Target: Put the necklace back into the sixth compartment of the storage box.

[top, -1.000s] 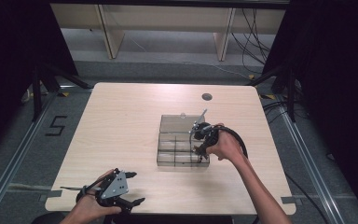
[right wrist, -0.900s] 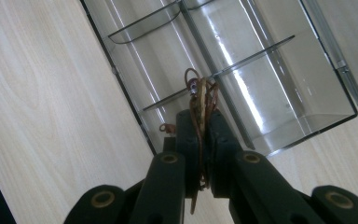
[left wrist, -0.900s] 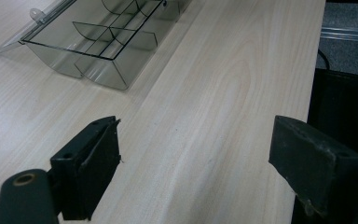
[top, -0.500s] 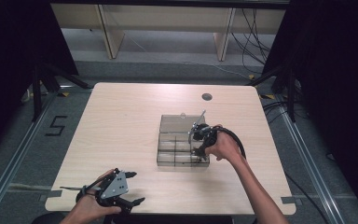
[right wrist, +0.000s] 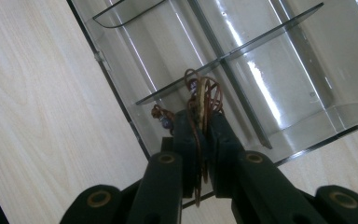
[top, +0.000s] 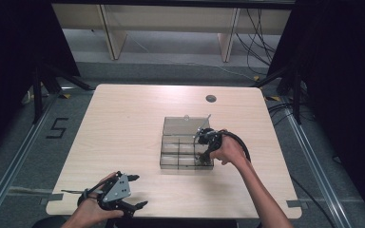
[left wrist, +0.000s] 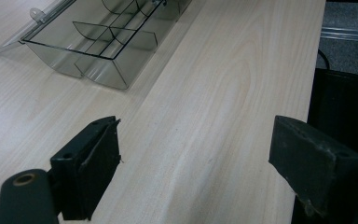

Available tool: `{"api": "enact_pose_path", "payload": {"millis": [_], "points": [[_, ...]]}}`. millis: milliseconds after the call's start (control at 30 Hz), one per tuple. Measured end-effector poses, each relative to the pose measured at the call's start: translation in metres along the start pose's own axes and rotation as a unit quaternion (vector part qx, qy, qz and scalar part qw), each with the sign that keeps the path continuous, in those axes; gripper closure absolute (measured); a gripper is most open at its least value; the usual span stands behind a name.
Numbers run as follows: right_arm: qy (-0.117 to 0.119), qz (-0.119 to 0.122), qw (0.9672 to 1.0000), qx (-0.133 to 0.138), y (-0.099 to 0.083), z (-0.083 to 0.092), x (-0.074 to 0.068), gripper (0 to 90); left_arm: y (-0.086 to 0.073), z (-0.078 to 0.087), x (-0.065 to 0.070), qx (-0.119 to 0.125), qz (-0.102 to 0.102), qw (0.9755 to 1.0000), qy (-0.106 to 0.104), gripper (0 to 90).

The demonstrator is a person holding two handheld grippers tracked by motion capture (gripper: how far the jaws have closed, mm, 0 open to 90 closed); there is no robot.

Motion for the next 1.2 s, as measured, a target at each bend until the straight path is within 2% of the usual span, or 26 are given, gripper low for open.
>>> {"api": "enact_pose_path", "payload": {"millis": [233, 267, 400, 667, 767, 833, 1033, 1167, 1200], "points": [[0.005, -0.01, 0.9999, 0.006, 0.001, 0.002, 0.0, 75.7, 0.001, -0.001, 0.001, 0.007, 0.006, 1.0, 0.001, 15.7], [0.001, -0.008, 0.9999, 0.011, 0.002, 0.003, 0.001, 75.0, 0.0, 0.0, 0.0, 0.001, -0.001, 1.0, 0.001, 15.7], [0.0, -0.009, 0.9993, 0.037, 0.004, 0.015, 0.005, 72.0, 0.001, -0.001, 0.001, 0.003, 0.006, 1.0, 0.0, 15.7], [-0.002, -0.011, 0.9989, 0.046, 0.001, 0.023, 0.006, 69.7, 0.0, -0.001, 0.001, 0.004, 0.006, 1.0, -0.002, 15.7], [-0.012, -0.018, 0.9982, 0.057, 0.002, 0.028, 0.009, 68.1, 0.0, -0.001, 0.001, 0.003, 0.006, 1.0, -0.002, 15.7], [-0.011, -0.013, 0.9981, 0.058, 0.001, 0.03, 0.01, 67.7, 0.0, -0.002, 0.001, 0.005, 0.005, 1.0, -0.002, 15.7], [-0.02, -0.029, 0.9969, 0.07, -0.001, 0.036, 0.013, 65.4, 0.0, -0.002, 0.001, 0.005, 0.005, 1.0, -0.002, 15.6], [-0.019, -0.029, 0.9964, 0.077, -0.003, 0.039, 0.015, 63.8, 0.0, -0.002, 0.001, 0.004, 0.006, 1.0, 0.0, 15.7], [-0.021, -0.038, 0.9961, 0.077, -0.003, 0.039, 0.014, 63.4, 0.0, -0.002, 0.001, 0.002, 0.007, 1.0, -0.003, 15.6]]}}
Point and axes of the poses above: each handheld gripper's, and its own axes: z roughly backward along the jaws, y roughly out of its top, x roughly to its right, the point moved 10 cm from there along -z, roughly forward along the jaws
